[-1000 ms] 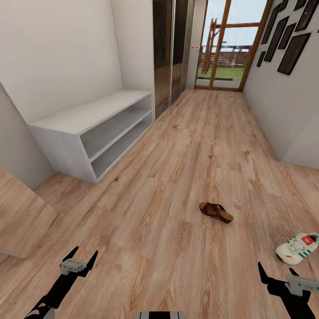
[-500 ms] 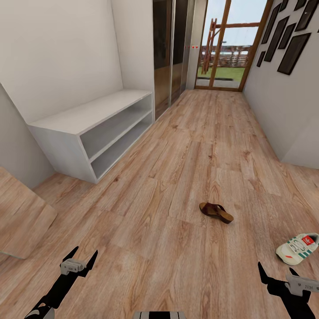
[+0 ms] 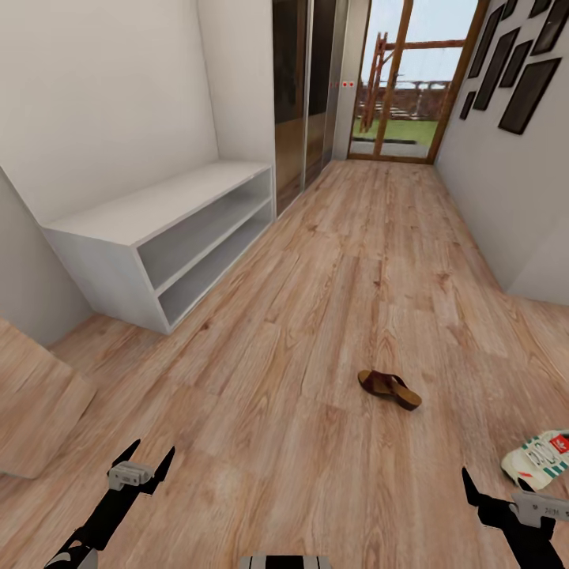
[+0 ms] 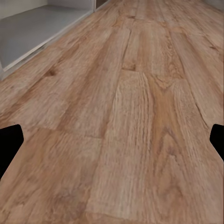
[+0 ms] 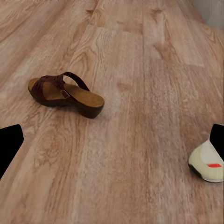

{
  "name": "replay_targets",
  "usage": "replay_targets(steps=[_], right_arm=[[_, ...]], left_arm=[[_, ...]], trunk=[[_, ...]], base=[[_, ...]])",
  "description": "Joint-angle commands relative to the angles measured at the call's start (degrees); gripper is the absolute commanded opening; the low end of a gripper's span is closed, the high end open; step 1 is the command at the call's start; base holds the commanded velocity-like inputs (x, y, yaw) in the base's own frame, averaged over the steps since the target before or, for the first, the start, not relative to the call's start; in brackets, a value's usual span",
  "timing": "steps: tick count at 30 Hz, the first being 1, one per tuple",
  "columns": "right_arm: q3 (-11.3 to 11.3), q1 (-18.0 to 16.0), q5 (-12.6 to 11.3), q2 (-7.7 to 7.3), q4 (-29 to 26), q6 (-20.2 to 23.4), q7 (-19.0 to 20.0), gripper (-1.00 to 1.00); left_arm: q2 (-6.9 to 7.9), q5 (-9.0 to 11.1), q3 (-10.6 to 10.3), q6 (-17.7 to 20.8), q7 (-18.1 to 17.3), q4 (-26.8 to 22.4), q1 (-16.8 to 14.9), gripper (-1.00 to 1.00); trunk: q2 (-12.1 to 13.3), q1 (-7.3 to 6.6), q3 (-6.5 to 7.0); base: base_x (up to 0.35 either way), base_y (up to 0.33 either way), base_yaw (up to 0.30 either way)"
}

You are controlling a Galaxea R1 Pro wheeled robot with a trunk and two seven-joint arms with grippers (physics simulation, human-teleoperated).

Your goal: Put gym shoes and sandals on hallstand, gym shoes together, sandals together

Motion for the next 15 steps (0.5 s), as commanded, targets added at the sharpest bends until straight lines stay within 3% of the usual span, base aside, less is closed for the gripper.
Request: replay_targets(steps=[1,8,11,12,15], right_arm=[[-0.03,-0.4,0.01,-0.19,0.25,0.14,0.01,1.0],[0.1,-4.38,0.64,-2.1,1.32,2.15,0.32,1.0],[1.35,-7.96,2.48,-5.33,3.56,4.7,2.44,1.0],[1.35,-7.96,2.48,-5.33,3.56,4.7,2.44,1.0],[5.68,-11.24,6.37,-8.73,7.54,5.86,8.16,1.0]], left_arm=[[0.0,0.01,0.0,0.0,0.01,0.0,0.0,1.0],[0.01,0.0,0.05,-0.04,0.02,0.0,0.0,1.0],[-0.02,-0.03,0.02,-0.06,-0.01,0.0,0.0,1.0],[-0.02,-0.03,0.02,-0.06,-0.01,0.0,0.0,1.0],[-0.01,-0.04,0.01,-0.07,-0.03,0.0,0.0,1.0]], trunk=[[0.0,0.0,0.0],[0.0,0.0,0.0],[0.0,0.0,0.0],[0.0,0.0,0.0],[0.0,0.0,0.0]], base=[[0.262,0.0,0.0],[0.263,-0.008,0.0],[0.154,-0.009,0.0],[0.121,-0.007,0.0],[0.079,-0.005,0.0]])
